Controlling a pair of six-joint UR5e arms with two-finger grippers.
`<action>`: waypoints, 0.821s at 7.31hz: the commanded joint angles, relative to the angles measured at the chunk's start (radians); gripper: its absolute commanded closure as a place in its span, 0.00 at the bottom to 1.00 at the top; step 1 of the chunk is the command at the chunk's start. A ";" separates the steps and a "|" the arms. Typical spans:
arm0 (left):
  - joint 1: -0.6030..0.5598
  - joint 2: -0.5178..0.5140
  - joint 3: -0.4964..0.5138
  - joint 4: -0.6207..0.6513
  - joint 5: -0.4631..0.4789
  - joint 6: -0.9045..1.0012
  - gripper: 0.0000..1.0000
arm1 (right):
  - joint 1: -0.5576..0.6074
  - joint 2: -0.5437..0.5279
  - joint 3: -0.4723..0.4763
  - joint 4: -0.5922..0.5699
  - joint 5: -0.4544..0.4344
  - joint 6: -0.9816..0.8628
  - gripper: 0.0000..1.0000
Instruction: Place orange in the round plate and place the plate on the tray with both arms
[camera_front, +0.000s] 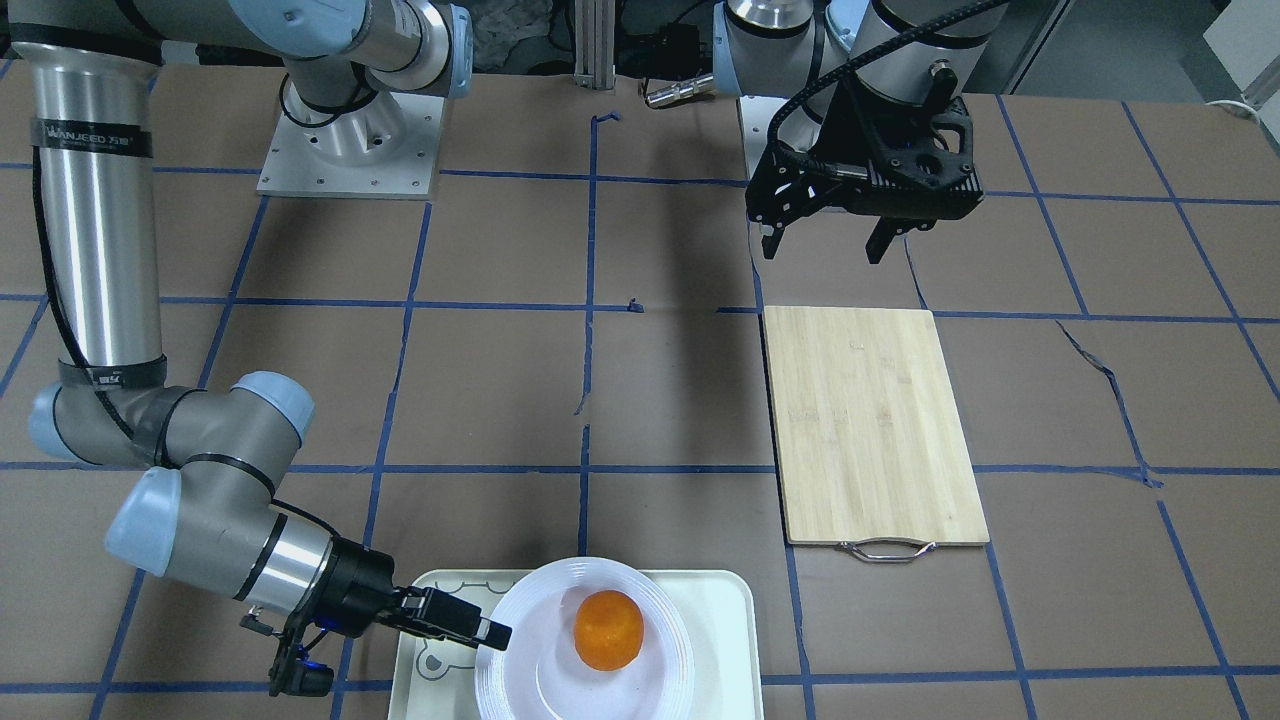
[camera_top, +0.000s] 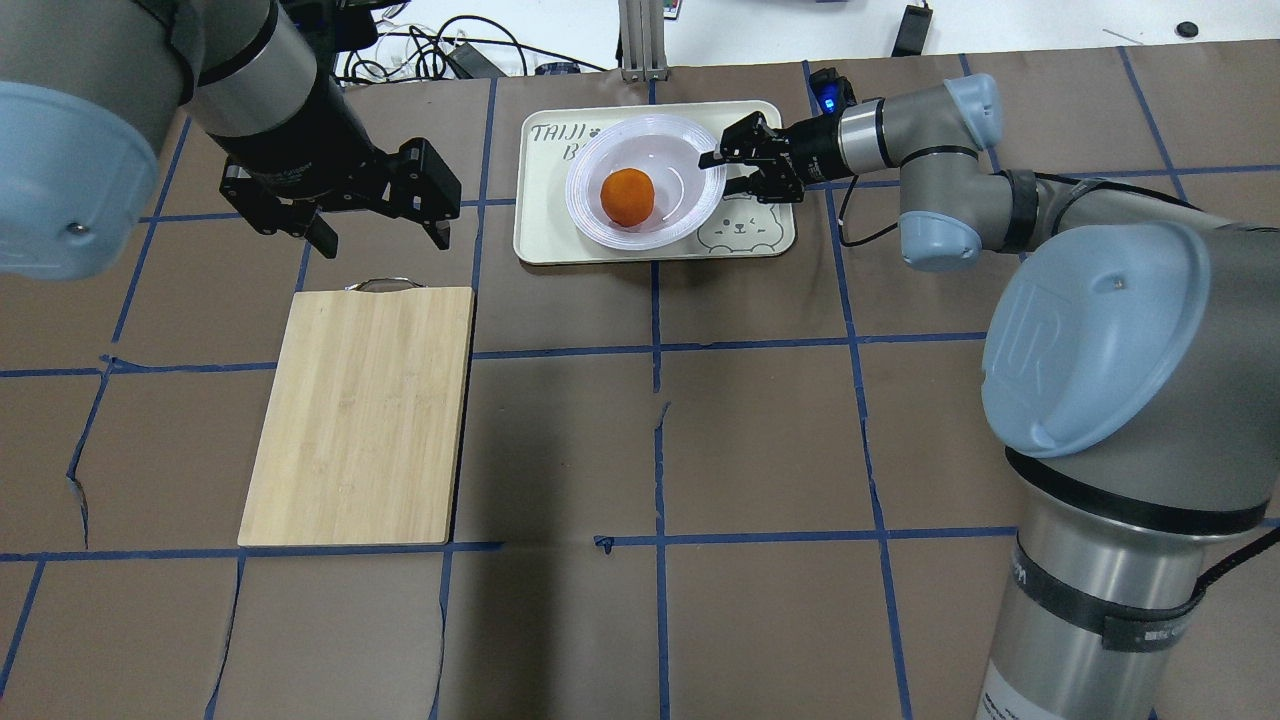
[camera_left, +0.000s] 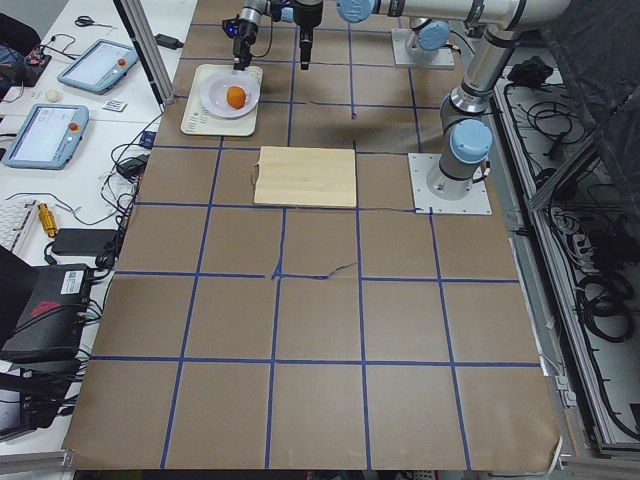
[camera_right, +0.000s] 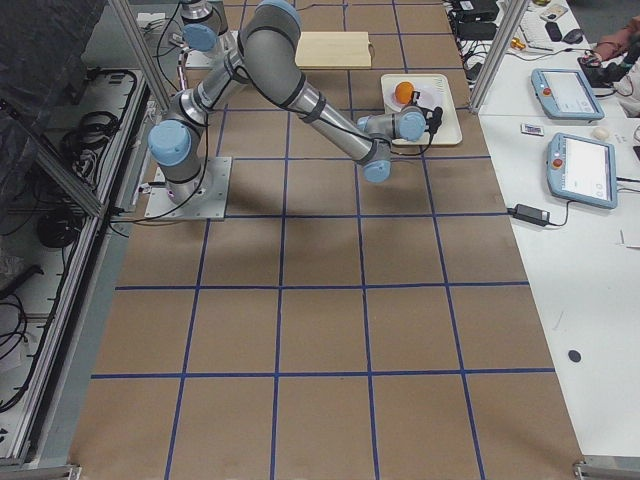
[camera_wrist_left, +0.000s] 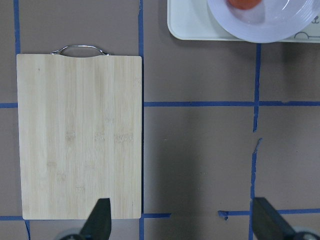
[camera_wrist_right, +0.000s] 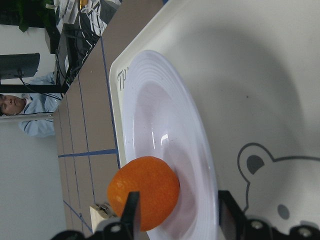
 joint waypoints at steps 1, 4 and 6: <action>0.000 0.000 0.000 0.000 0.000 0.000 0.00 | -0.004 -0.083 0.000 0.036 -0.202 -0.048 0.00; 0.000 0.000 0.000 0.000 0.000 0.000 0.00 | -0.003 -0.290 -0.048 0.398 -0.591 -0.131 0.00; 0.000 0.000 0.000 0.000 0.000 0.000 0.00 | 0.039 -0.445 -0.124 0.731 -0.859 -0.142 0.00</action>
